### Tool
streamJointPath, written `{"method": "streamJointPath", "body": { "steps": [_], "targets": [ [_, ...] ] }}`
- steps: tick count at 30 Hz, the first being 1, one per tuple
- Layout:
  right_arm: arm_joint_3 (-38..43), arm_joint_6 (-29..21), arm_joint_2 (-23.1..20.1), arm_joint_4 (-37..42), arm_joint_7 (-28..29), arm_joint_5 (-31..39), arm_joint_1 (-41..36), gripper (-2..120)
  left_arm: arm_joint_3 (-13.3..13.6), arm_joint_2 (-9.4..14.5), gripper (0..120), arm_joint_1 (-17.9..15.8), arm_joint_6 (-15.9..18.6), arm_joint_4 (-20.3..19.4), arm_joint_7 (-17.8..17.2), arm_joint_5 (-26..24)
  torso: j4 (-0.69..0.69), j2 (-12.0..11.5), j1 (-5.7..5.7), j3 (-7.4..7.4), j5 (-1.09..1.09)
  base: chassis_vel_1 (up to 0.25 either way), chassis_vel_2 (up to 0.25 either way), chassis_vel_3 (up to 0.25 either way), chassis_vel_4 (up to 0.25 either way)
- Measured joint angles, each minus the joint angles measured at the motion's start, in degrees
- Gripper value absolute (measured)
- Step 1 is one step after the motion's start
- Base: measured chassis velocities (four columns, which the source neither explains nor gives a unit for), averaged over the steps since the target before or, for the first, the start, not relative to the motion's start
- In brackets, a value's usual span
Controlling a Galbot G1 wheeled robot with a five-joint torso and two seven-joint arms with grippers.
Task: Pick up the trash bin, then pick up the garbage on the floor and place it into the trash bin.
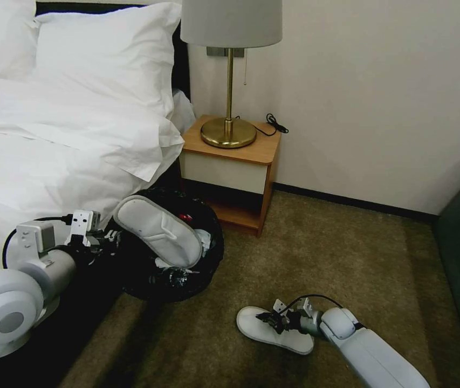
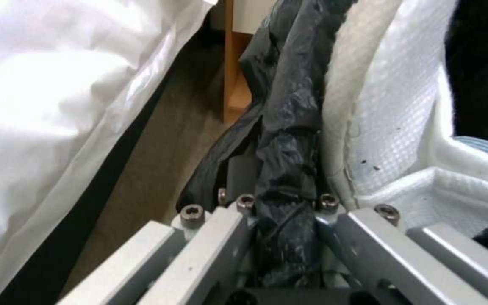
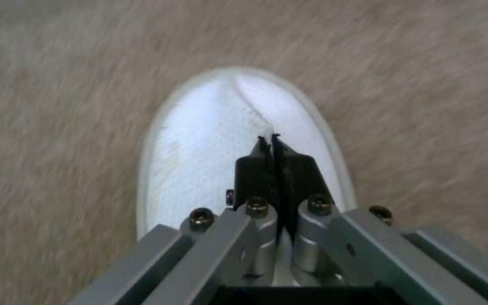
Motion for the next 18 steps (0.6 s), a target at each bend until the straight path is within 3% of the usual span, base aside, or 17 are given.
{"method": "streamJointPath", "body": {
  "steps": [7, 10, 12, 18],
  "targets": [
    [7.15, -5.12, -3.89, 13.74, 2.44, 4.24, -4.02, 0, -0.52, -0.22, 2, 0.31, 0.0, -0.54, 0.07, -0.06, -0.01, 0.0, 0.0, -0.01, -0.01, 0.0, 0.0, 0.0, 0.0],
    [11.69, -7.54, -7.34, 23.03, 3.41, 7.95, -6.46, 0, -0.73, -0.25, 2, 0.36, 0.0, -0.83, 0.06, -0.25, -0.01, 0.0, 0.0, 0.0, -0.01, 0.0, 0.0, 0.0, 0.0],
    [19.89, -10.96, -10.07, 35.46, 4.55, 13.3, -10.14, 0, -0.71, -0.31, 2, 0.31, 0.0, -0.93, -0.05, -0.5, 0.0, 0.0, 0.0, 0.0, -0.01, 0.0, 0.0, 0.0, 0.0],
    [27.05, -13.29, -11.5, 43.5, 5.06, 16.61, -13.61, 0, -0.44, -0.17, 2, -0.06, 0.0, -0.87, -0.23, -0.98, -0.01, 0.0, 0.0, 0.0, 0.0, 0.0, 0.0, 0.0, 0.0]
  ]
}}
